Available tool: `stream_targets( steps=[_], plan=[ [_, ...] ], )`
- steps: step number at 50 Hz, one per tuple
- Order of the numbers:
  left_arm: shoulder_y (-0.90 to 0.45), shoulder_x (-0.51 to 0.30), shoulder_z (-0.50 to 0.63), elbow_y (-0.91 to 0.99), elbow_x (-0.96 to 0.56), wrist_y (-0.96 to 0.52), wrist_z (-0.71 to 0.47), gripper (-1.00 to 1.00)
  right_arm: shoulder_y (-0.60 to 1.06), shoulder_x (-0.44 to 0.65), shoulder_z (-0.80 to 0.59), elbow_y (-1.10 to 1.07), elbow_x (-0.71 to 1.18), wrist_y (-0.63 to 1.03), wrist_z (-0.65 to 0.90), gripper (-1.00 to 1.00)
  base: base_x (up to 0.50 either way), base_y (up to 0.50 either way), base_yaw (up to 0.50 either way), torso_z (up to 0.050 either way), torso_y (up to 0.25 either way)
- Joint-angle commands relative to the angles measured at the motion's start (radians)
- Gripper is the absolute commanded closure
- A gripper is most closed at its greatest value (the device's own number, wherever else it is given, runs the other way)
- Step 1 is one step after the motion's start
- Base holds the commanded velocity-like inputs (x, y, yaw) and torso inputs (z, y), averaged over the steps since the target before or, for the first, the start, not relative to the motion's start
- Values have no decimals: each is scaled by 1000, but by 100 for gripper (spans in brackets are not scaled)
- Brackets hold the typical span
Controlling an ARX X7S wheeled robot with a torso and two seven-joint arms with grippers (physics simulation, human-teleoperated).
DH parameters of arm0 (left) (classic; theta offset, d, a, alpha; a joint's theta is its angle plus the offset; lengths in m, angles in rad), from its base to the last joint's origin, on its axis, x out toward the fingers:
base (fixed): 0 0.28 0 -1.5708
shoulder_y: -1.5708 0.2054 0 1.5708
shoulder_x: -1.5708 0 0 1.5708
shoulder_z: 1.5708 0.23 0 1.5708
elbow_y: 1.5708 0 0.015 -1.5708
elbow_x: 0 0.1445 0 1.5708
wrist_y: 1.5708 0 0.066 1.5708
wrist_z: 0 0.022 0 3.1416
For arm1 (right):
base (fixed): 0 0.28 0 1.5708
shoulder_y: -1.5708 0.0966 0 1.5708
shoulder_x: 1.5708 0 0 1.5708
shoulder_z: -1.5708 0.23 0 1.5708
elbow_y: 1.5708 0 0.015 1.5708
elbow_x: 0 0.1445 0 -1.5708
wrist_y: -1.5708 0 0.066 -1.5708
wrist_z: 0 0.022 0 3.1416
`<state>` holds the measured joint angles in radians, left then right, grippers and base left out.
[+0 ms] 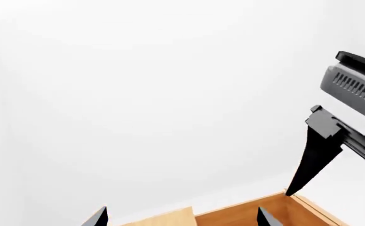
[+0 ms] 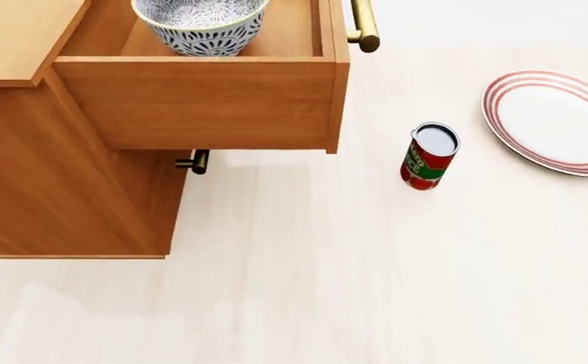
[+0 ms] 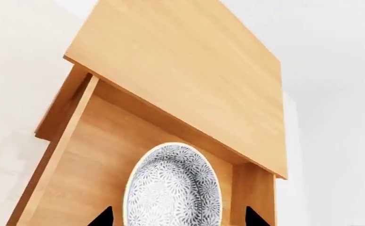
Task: Put the bowl in the top drawer of the cabinet.
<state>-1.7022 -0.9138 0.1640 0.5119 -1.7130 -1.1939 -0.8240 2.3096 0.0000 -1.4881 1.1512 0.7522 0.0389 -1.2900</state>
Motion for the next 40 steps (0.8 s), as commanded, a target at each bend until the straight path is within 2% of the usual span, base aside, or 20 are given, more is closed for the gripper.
stream_targets(
  steps=[1, 6, 8, 9, 11, 21, 31, 38, 40],
  plan=[
    [13, 0, -9, -4, -13, 24, -15, -100, -25, 1, 74, 157, 48, -73, 30, -100, 0, 0, 0, 0, 109],
    [35, 5, -28, -1, -14, 56, -35, -100, -45, 65, 182, 103, 41, -83, 85, -100, 0, 0, 0, 0, 110],
    [44, 7, -35, -1, -17, 69, -44, -100, -69, 234, 194, -197, 93, 46, 234, -100, 0, 0, 0, 0, 108],
    [48, 8, -38, -2, -21, 76, -55, -100, -83, 292, 205, -347, 112, 76, 300, -100, 0, 0, 0, 0, 109],
    [54, 9, -44, -3, -27, 87, -69, -100, -111, 382, 226, -513, 148, 120, 404, -100, 0, 0, 0, 0, 109],
    [92, 25, -84, 6, -10, 136, -32, -100, -262, 786, 348, -1111, 375, 226, 834, -100, 0, 0, 0, 0, 109],
    [115, 35, -109, 21, 27, 165, 6, -100, -437, 1056, 426, -1403, 530, 147, 1149, -100, 0, 0, 0, 0, 111],
    [135, 44, -127, 26, 35, 196, -32, -100, -505, 1279, 472, -1623, 644, 70, 1282, -100, 0, 0, 0, 0, 110],
    [249, -10, -230, 90, 14, 227, -4, -100, -516, 1345, 483, -1680, 677, 40, 1302, -100, 0, 0, 0, 0, 110]
  ],
)
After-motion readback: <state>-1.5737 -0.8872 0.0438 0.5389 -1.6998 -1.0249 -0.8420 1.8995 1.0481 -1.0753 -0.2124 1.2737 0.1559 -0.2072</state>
